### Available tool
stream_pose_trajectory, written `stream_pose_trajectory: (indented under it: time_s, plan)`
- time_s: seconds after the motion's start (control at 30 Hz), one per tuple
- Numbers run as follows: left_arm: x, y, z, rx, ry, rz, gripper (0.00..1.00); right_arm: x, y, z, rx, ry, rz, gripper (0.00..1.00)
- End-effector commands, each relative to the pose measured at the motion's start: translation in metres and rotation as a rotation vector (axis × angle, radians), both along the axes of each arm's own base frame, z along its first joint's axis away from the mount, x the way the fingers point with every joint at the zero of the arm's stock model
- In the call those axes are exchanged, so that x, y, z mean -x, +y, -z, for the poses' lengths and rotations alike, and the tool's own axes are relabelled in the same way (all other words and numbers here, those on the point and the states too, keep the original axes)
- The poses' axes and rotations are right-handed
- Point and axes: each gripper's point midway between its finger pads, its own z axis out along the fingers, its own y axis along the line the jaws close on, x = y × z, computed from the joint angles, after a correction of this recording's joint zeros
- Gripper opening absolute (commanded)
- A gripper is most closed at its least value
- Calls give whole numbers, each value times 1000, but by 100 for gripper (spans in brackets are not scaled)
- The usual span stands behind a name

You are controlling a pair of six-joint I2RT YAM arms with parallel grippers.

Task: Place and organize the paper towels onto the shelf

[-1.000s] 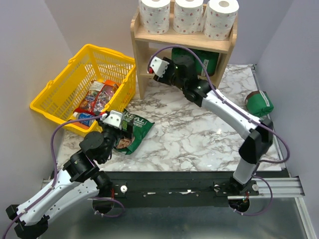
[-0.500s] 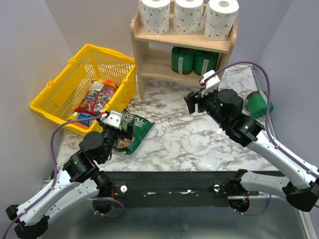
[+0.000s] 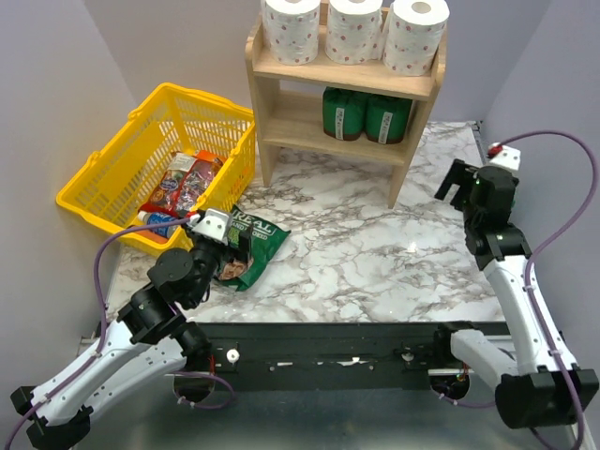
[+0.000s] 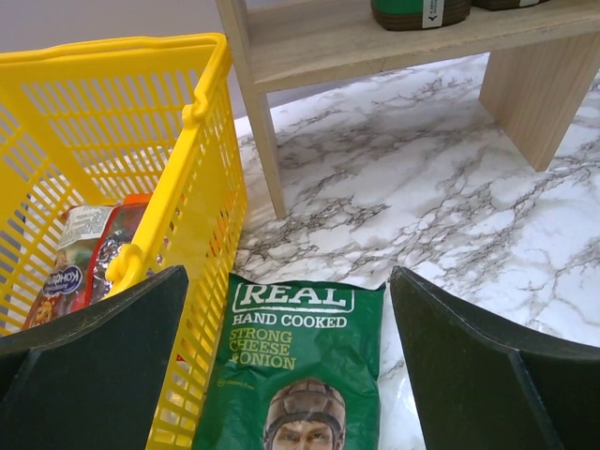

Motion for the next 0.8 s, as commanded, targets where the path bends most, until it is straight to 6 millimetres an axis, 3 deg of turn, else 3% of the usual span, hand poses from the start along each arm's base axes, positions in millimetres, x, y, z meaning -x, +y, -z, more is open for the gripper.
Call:
stream_pose_trajectory:
  time_s: [0.0,0.13,0.2,0.33,0.37,0.47,0.77]
  plan:
    - [-2,-3,-5,15,-3,3,99,-14,-38,25,-184,1,107,100]
    - [-2,-4,-3,11,-1,6,99,-19,-94,46,-275,-11,330,100]
    - [-3,-7,0,5,4,14,99,-22,-116,44,-299,-82,430,100]
    - [-5,-9,3,-5,13,14,99,-24,-142,59,-348,-139,518,100]
    - [-6,-10,4,-13,15,14,99,-28,-147,73,-363,-109,533,100]
    - [-9,-11,9,-25,20,5,99,-44,-154,92,-401,-83,514,100]
    - [-19,-13,24,-105,59,-29,99,-65,-165,131,-528,-119,426,97]
